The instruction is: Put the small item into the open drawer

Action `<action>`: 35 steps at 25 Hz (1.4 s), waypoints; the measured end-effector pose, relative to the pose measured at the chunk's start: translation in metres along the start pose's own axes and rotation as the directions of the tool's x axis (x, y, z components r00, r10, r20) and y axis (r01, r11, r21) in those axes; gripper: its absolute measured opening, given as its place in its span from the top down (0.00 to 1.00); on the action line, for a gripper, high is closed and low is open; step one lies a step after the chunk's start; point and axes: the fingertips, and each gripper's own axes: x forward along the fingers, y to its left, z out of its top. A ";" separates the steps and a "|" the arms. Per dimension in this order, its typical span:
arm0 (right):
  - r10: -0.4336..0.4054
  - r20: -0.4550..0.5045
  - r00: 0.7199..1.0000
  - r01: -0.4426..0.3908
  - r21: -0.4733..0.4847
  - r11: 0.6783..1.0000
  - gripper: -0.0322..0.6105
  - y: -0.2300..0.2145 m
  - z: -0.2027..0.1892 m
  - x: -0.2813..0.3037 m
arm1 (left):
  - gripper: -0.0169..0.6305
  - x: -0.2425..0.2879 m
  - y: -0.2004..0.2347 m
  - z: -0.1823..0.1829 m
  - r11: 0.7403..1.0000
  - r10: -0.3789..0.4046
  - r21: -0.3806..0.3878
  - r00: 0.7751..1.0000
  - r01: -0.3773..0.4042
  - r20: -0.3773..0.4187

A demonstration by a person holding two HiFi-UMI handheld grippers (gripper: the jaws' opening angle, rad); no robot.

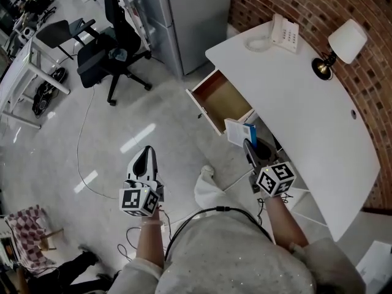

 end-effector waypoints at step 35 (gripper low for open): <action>-0.106 -0.344 0.933 0.014 -0.258 0.966 0.83 -0.083 -0.076 0.157 | 0.97 0.197 0.013 -0.049 0.981 -0.195 -0.021 0.969 0.194 -0.150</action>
